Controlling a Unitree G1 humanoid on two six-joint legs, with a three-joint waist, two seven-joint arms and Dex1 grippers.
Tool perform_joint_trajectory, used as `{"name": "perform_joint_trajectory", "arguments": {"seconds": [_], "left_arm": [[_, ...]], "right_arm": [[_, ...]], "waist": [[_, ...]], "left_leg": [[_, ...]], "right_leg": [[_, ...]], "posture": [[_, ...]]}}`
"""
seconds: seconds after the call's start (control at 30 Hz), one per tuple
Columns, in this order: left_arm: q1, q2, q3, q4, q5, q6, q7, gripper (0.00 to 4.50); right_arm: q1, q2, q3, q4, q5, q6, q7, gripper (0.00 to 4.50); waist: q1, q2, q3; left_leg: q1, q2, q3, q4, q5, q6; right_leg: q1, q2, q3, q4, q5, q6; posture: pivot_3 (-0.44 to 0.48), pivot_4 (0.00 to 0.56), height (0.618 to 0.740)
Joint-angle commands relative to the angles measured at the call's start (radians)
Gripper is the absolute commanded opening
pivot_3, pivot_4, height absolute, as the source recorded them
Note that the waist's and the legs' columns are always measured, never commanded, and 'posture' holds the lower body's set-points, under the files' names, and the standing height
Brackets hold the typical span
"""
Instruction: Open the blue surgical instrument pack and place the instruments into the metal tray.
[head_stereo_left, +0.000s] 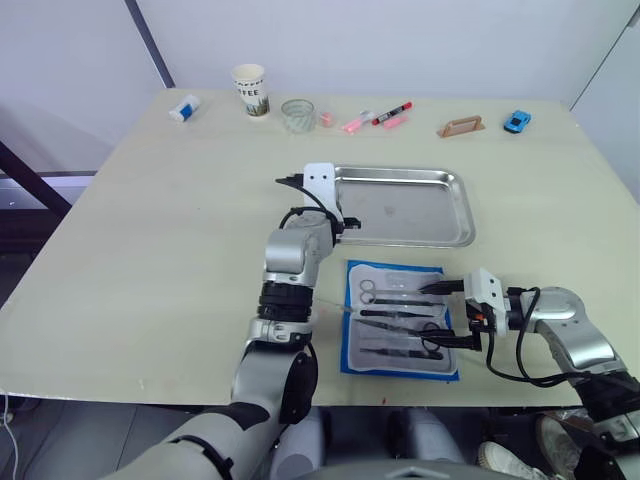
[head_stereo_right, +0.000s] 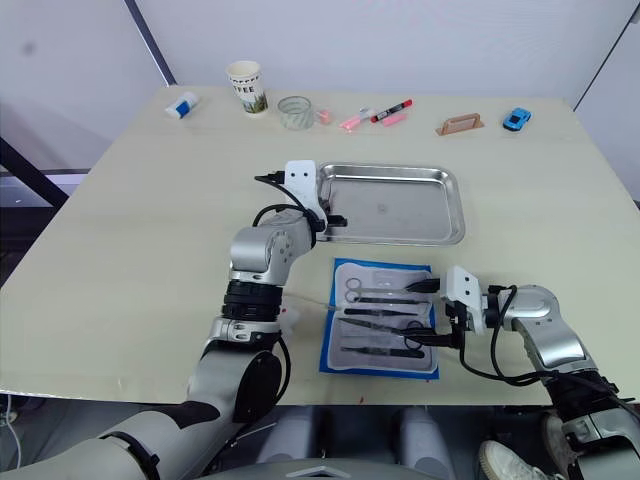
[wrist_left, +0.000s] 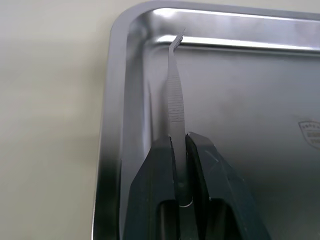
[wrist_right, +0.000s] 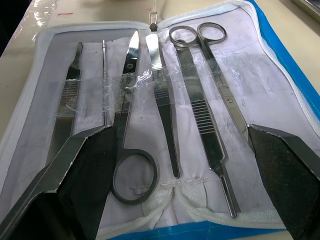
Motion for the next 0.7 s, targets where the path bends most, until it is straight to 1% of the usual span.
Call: {"name": "perform_joint_trajectory", "arguments": {"seconds": [0.03, 0.33, 0.37, 0.43, 0.47, 0.5, 0.57, 0.7], "left_arm": [[-0.03, -0.002, -0.007, -0.001, 0.004, -0.023, 0.004, 0.03], [-0.03, -0.005, 0.003, 0.007, -0.005, -0.014, 0.006, 0.03], [-0.03, -0.005, 0.004, 0.006, -0.005, -0.013, 0.007, 0.87], [-0.031, -0.005, 0.002, -0.002, -0.006, -0.006, 0.006, 1.61], [-0.03, -0.005, 0.0, -0.009, -0.005, -0.001, 0.005, 1.68], [-0.028, -0.005, -0.003, -0.018, -0.006, 0.003, 0.003, 2.35], [-0.026, -0.007, -0.006, -0.037, -0.008, 0.015, 0.0, 2.74], [-0.009, -0.004, -0.019, -0.125, -0.037, 0.06, -0.042, 2.74]], "right_arm": [[0.032, -0.018, 0.029, 0.032, -0.064, 0.025, -0.009, 4.5], [0.033, -0.018, 0.028, 0.033, -0.064, 0.024, -0.011, 4.5], [0.032, -0.018, 0.028, 0.033, -0.064, 0.024, -0.011, 4.5], [0.032, -0.017, 0.028, 0.034, -0.064, 0.024, -0.011, 4.5], [0.032, -0.017, 0.028, 0.034, -0.064, 0.023, -0.011, 4.5], [0.032, -0.017, 0.028, 0.034, -0.064, 0.022, -0.011, 4.5], [0.031, -0.017, 0.028, 0.035, -0.064, 0.022, -0.011, 4.5], [0.03, -0.016, 0.029, 0.037, -0.064, 0.023, -0.011, 4.5]], "waist": [[0.0, 0.0, 0.0], [0.0, 0.0, 0.0], [0.0, 0.0, 0.0], [0.0, 0.0, 0.0], [0.0, 0.0, 0.0], [0.0, 0.0, 0.0], [0.0, 0.0, 0.0], [0.0, 0.0, 0.0]], "left_leg": [[0.0, 0.0, 0.0, 0.0, 0.0, 0.0], [0.0, 0.0, 0.0, 0.0, 0.0, 0.0], [0.0, 0.0, 0.0, 0.0, 0.0, 0.0], [0.0, 0.0, 0.0, 0.0, 0.0, 0.0], [0.0, 0.0, 0.0, 0.0, 0.0, 0.0], [0.0, 0.0, 0.0, 0.0, 0.0, 0.0], [0.0, 0.0, 0.0, 0.0, 0.0, 0.0], [0.0, 0.0, 0.0, 0.0, 0.0, 0.0]], "right_leg": [[0.0, 0.0, 0.0, 0.0, 0.0, 0.0], [0.0, 0.0, 0.0, 0.0, 0.0, 0.0], [0.0, 0.0, 0.0, 0.0, 0.0, 0.0], [0.0, 0.0, 0.0, 0.0, 0.0, 0.0], [0.0, 0.0, 0.0, 0.0, 0.0, 0.0], [0.0, 0.0, 0.0, 0.0, 0.0, 0.0], [0.0, 0.0, 0.0, 0.0, 0.0, 0.0], [0.0, 0.0, 0.0, 0.0, 0.0, 0.0]], "posture": [[0.0, 0.15, 0.74], [0.0, 0.15, 0.74], [0.0, 0.15, 0.74], [0.0, 0.15, 0.74], [0.0, 0.15, 0.74], [0.0, 0.15, 0.74], [0.0, 0.15, 0.74], [0.0, 0.15, 0.74]]}}
